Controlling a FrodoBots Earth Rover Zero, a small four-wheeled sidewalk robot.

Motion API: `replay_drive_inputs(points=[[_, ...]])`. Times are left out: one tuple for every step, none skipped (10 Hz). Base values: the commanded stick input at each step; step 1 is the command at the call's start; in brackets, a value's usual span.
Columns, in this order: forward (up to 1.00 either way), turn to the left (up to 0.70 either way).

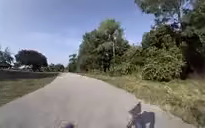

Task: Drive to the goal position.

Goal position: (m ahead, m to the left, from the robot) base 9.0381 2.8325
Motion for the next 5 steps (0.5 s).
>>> replay_drive_inputs(points=[[1.0, 0.32], [1.0, 0.4], [1.0, 0.4], [1.0, 0.4], [1.0, 0.32]])
